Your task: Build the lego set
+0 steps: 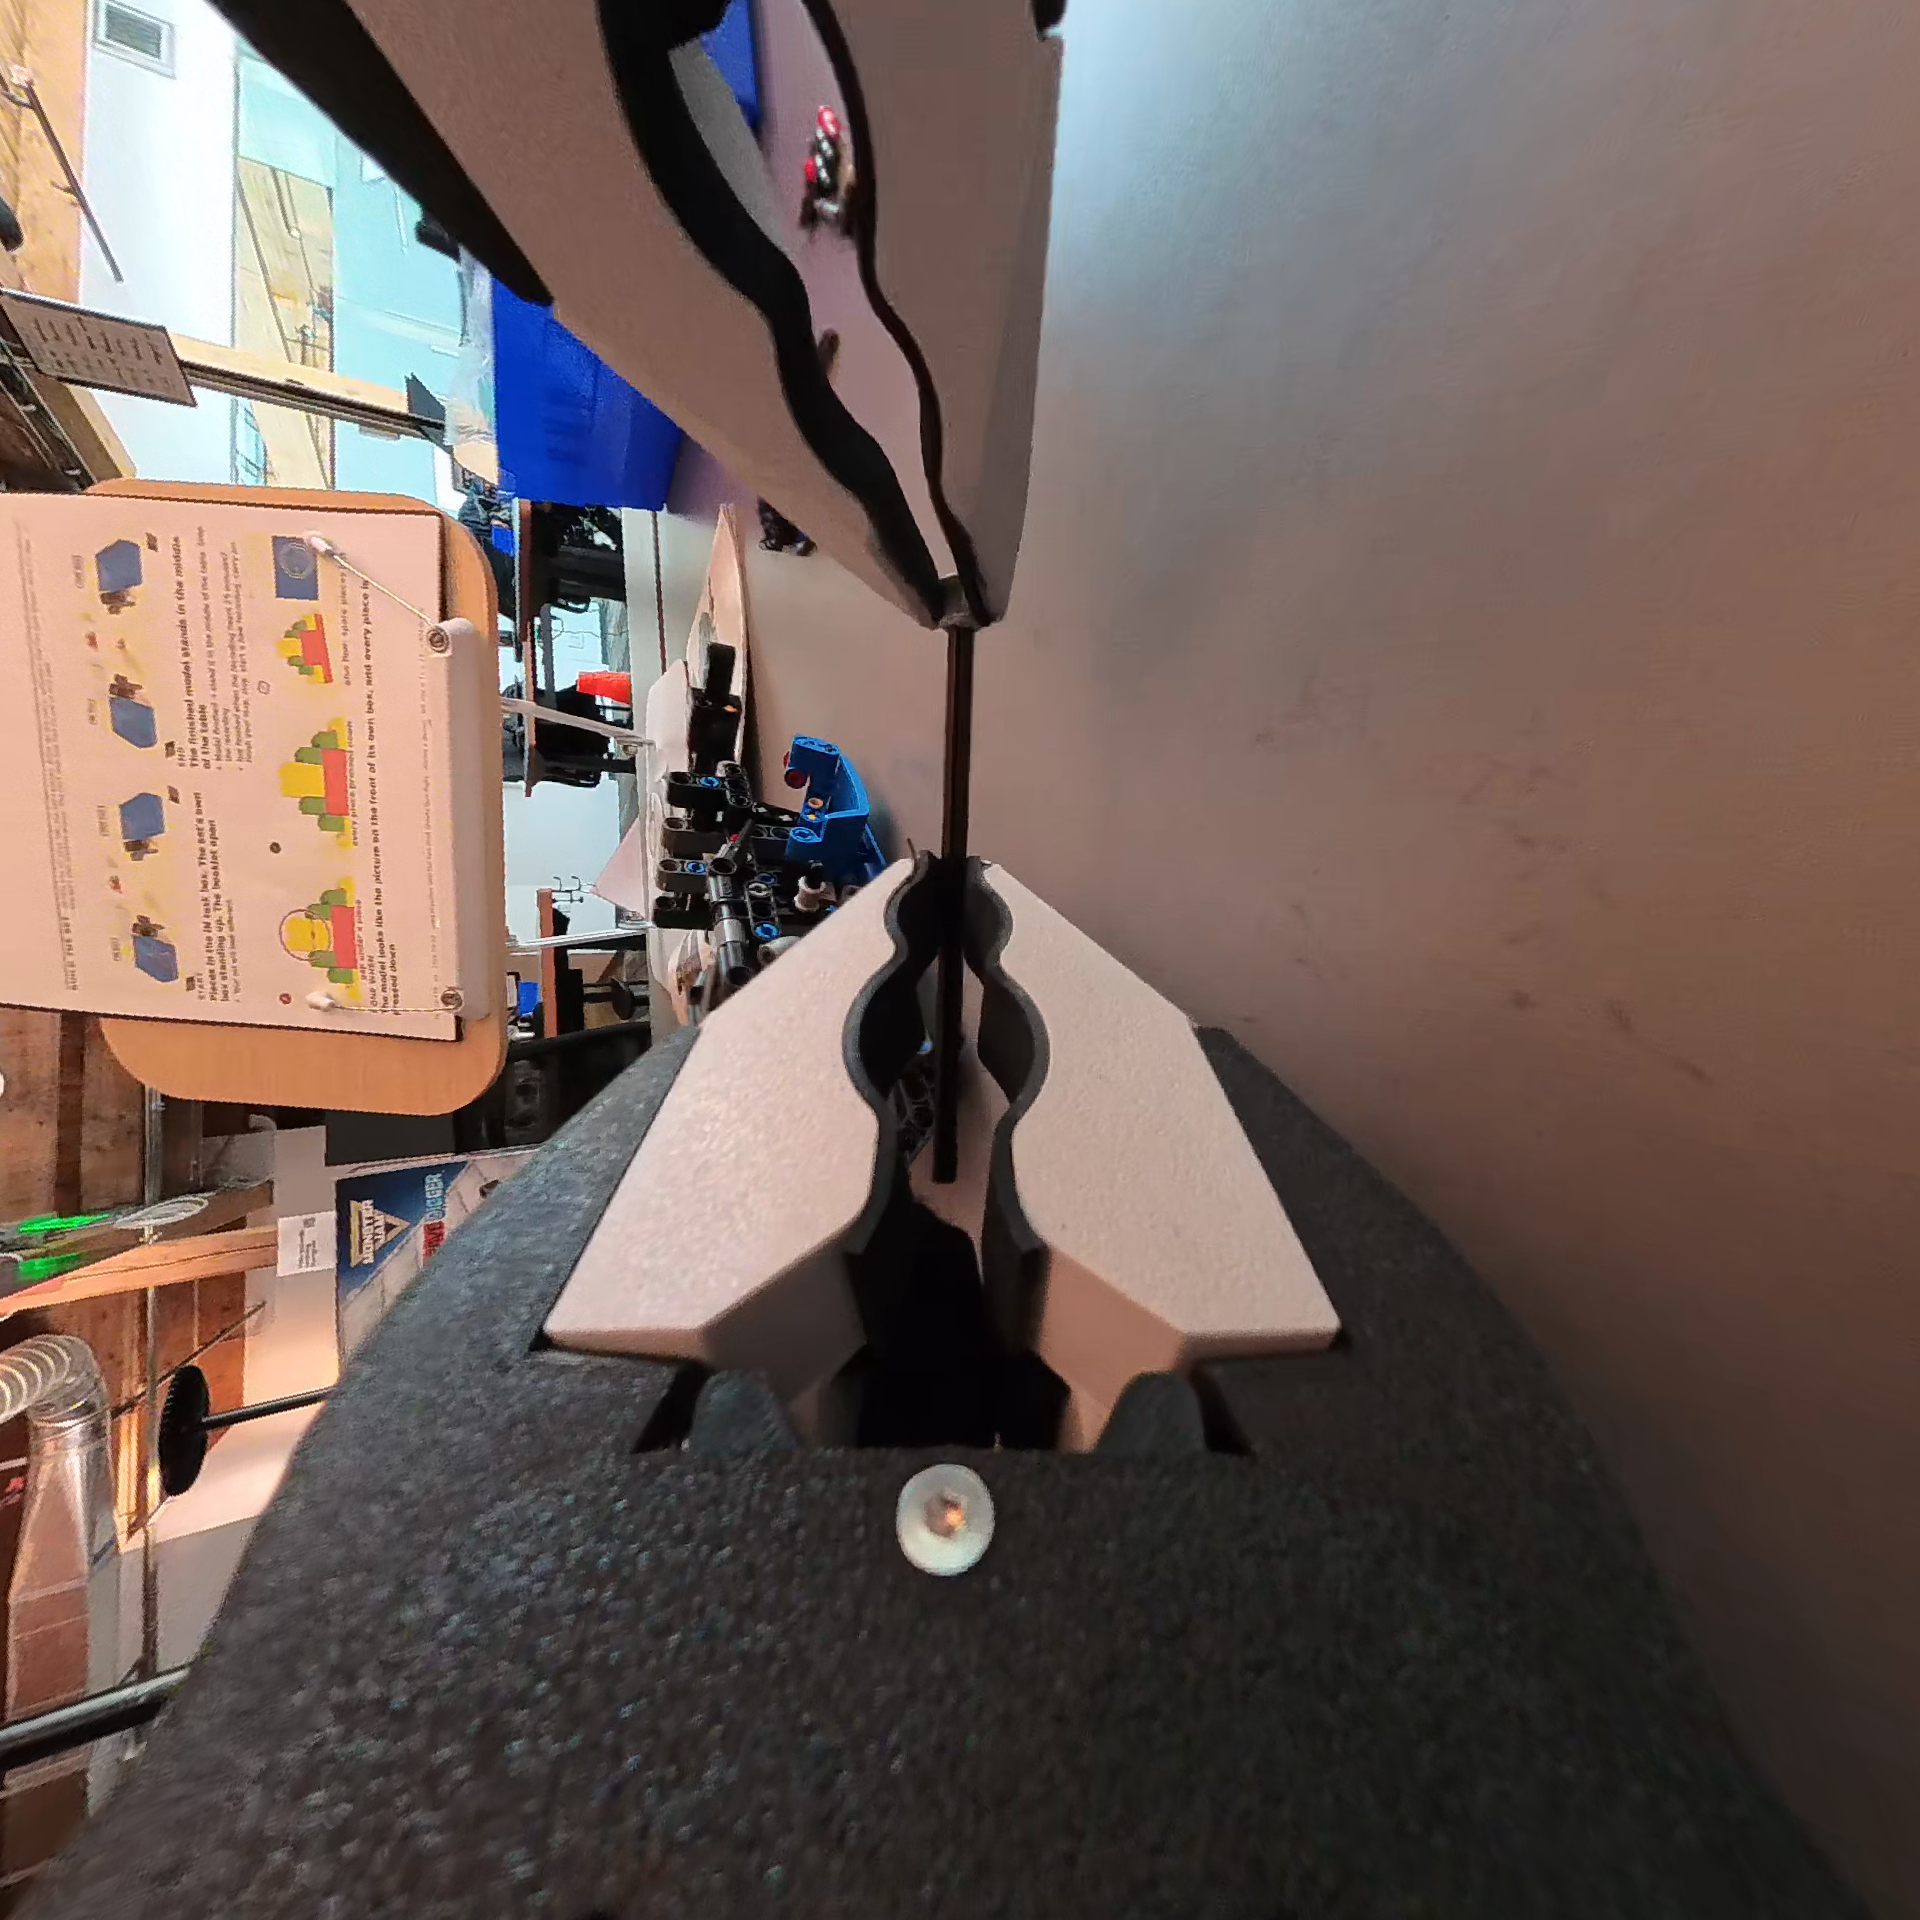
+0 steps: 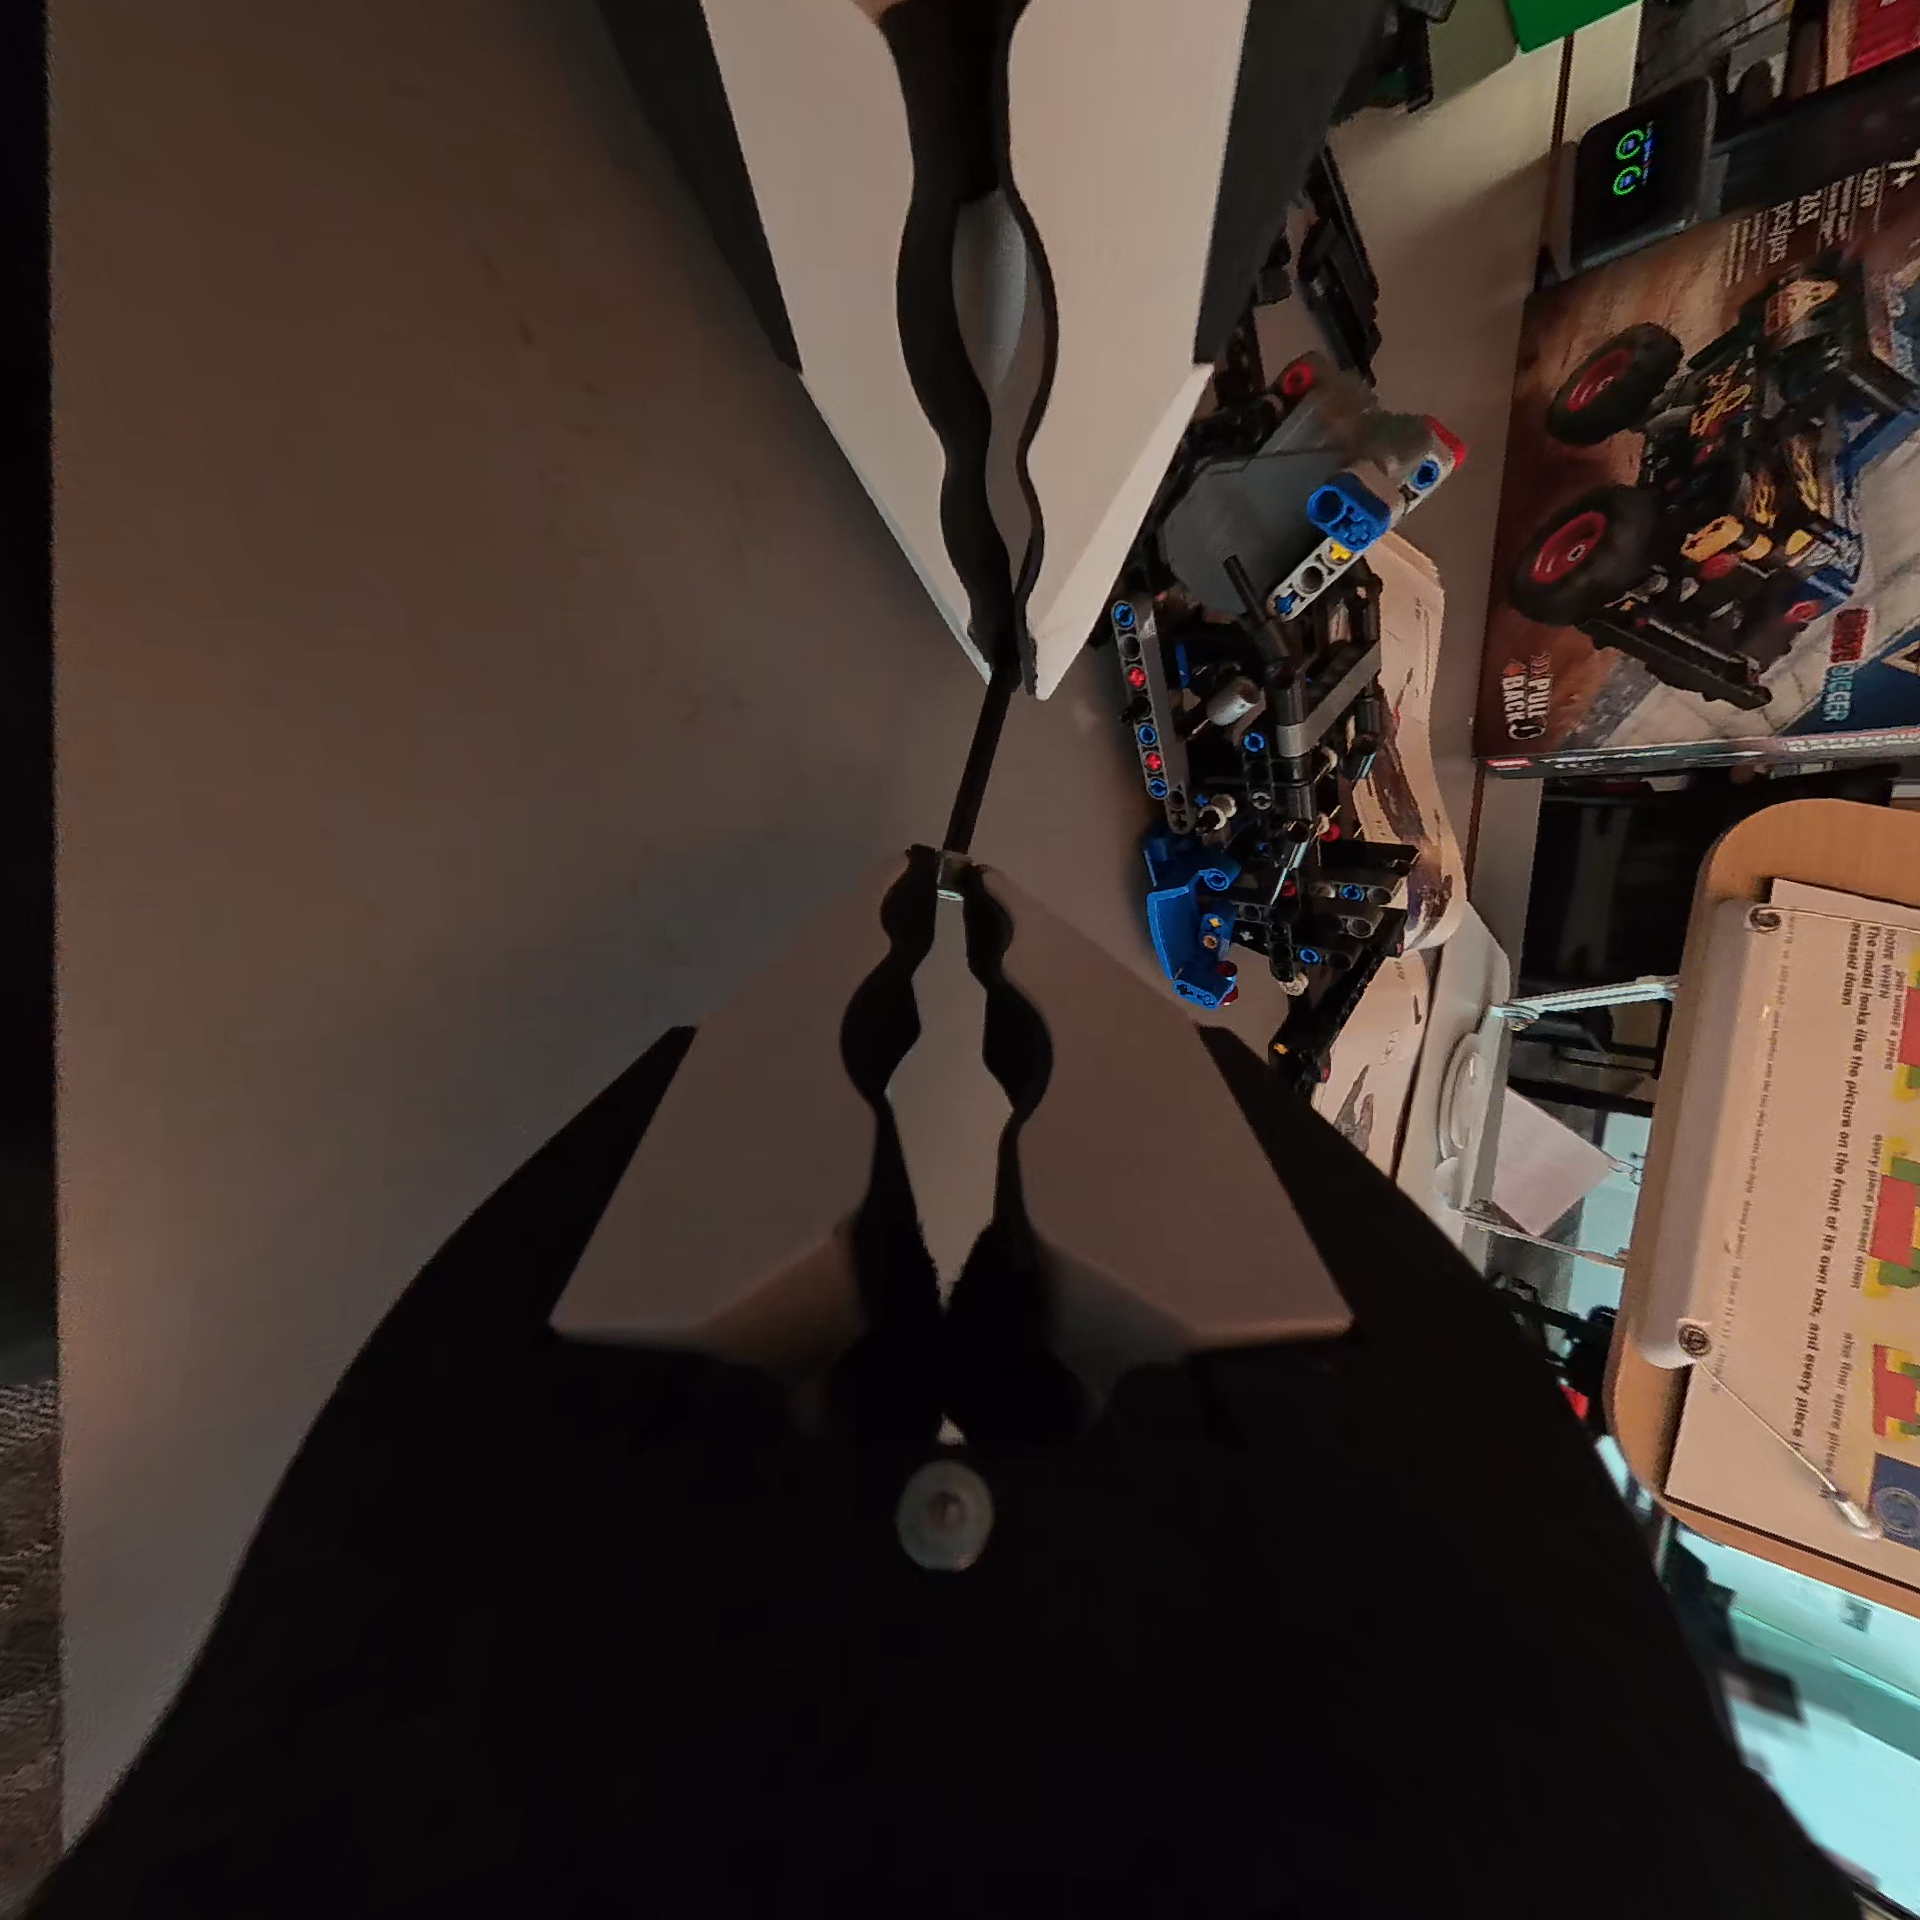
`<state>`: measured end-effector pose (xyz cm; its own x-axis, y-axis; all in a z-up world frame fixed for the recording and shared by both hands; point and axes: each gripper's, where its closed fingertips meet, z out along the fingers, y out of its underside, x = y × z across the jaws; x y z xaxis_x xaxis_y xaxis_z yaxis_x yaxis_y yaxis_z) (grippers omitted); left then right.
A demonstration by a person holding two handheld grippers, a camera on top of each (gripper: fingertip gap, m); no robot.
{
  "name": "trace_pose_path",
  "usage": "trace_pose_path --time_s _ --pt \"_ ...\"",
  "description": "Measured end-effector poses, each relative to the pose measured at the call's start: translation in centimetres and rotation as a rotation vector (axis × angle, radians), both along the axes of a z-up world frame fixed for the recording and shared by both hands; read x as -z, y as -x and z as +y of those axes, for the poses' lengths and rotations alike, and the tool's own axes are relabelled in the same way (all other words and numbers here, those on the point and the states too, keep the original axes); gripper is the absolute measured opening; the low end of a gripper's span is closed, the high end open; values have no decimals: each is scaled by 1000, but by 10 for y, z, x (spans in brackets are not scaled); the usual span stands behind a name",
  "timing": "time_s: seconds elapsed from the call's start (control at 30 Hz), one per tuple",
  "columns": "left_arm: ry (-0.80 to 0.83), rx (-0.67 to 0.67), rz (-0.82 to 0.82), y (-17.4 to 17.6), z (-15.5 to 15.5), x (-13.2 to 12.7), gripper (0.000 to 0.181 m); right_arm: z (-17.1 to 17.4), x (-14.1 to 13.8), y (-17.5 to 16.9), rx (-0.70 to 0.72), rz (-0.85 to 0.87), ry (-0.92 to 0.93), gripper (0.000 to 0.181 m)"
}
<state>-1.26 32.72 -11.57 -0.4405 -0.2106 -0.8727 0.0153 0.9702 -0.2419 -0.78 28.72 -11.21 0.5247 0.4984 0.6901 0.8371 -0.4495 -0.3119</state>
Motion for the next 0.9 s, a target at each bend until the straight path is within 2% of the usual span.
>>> trace_pose_path --time_s 0.03,0.13,0.27,0.43,0.5,0.53,0.6,0.67,0.77,0.9 --pt "-2 -2 -9 -1 0 -1 2 0 -1 -1 2 17 -8 5" --pt "-33 -10 -66 -6 6 -14 2 4 -11 -3 -4 39 -40 5" --pt "-181 -41 -219 -23 29 -69 2 26 -54 -22 -28 -28 -137 4" --pt "-378 -48 -310 -50 64 -167 1 64 -143 -58 -93 -48 -334 5" --pt "-347 -137 -368 -64 86 -215 1 76 -188 -76 -112 -36 -421 5" --pt "-297 -168 -404 -69 94 -236 1 82 -209 -79 -148 27 -452 5" --pt "-234 -183 -460 -80 103 -266 1 90 -246 -85 -210 147 -523 4" --pt "-240 -175 -533 -86 107 -283 1 93 -262 -88 -262 311 -517 4" --pt "-313 -149 -632 -86 104 -291 2 91 -278 -90 -317 508 -530 5" --pt "-437 -83 -780 -77 86 -298 1 84 -280 -92 -330 492 -533 4"
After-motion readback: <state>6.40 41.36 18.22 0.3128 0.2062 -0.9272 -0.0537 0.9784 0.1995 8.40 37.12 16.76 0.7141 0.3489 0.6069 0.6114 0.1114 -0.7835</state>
